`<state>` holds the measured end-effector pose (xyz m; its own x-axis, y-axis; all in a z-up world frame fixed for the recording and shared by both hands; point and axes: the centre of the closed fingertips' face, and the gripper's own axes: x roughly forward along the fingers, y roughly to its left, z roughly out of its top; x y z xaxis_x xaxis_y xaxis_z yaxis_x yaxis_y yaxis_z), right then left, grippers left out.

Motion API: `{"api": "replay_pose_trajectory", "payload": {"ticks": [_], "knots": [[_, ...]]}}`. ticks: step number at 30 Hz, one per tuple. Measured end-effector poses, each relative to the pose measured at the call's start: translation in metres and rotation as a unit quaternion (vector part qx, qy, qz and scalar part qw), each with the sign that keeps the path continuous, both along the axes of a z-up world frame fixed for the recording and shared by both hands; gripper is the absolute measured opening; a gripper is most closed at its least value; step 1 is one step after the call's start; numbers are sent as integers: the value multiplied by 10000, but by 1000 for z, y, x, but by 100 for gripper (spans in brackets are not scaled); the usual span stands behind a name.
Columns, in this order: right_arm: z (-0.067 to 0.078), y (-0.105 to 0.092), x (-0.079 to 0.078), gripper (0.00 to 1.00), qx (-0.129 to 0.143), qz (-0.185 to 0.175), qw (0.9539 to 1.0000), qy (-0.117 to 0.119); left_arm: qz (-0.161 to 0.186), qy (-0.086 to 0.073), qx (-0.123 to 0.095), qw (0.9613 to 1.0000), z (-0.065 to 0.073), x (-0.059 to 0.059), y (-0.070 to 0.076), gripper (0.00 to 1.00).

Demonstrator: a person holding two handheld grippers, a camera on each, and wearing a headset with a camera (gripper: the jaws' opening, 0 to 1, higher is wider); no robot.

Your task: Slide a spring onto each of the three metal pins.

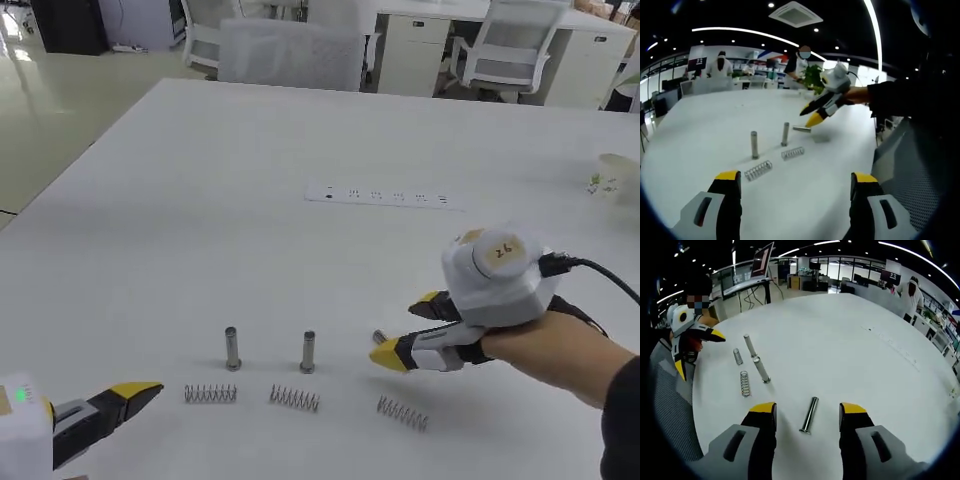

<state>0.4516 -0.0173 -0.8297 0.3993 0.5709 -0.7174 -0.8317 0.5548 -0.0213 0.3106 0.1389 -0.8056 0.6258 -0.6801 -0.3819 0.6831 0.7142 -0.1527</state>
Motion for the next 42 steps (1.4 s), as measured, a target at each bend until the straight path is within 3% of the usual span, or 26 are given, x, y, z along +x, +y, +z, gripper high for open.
{"api": "replay_pose_trajectory", "payload": {"ticks": [13,27,42], "knots": [[-17,-3,1,36,-278,-281,9984,394,-13,18,-22,10000,-2,0,0,86],[-23,-1,1,36,-353,-326,9978,461,-70,-23,-10,10000,0,1,-2,87],[-27,8,6,32,-439,-291,9972,522,-183,-85,19,9998,3,11,-8,87]]}}
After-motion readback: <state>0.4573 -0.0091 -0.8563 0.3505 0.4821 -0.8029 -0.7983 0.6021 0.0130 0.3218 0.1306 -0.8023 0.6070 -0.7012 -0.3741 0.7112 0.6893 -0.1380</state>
